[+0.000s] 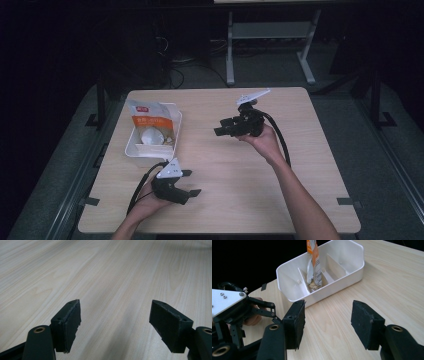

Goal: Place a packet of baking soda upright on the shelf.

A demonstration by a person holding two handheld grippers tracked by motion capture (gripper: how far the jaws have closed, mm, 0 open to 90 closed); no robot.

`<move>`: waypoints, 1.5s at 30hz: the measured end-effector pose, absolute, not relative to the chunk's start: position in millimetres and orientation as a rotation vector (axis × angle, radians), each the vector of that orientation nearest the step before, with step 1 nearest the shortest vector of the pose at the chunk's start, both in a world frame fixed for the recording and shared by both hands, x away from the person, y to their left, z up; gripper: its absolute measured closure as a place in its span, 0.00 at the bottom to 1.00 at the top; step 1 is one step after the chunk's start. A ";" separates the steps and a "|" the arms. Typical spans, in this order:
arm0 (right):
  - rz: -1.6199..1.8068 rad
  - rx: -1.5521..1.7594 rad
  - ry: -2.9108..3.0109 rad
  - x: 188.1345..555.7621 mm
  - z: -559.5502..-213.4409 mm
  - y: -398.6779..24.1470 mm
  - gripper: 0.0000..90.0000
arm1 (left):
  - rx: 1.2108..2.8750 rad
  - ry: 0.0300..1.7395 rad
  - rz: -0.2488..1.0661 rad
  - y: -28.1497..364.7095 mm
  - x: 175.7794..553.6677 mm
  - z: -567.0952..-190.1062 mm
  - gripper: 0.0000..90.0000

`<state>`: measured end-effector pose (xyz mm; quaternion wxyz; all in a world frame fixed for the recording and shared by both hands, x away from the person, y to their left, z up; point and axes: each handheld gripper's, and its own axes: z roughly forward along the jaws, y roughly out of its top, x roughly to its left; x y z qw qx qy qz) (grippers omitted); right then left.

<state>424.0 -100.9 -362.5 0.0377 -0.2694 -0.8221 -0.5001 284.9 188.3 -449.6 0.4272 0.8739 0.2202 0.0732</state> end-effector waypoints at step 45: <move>-1.541 -0.954 -2.505 393.4 -368.6 -170.5 0.45 | 2.186 0.556 0.187 187.8 285.7 -449.8 0.28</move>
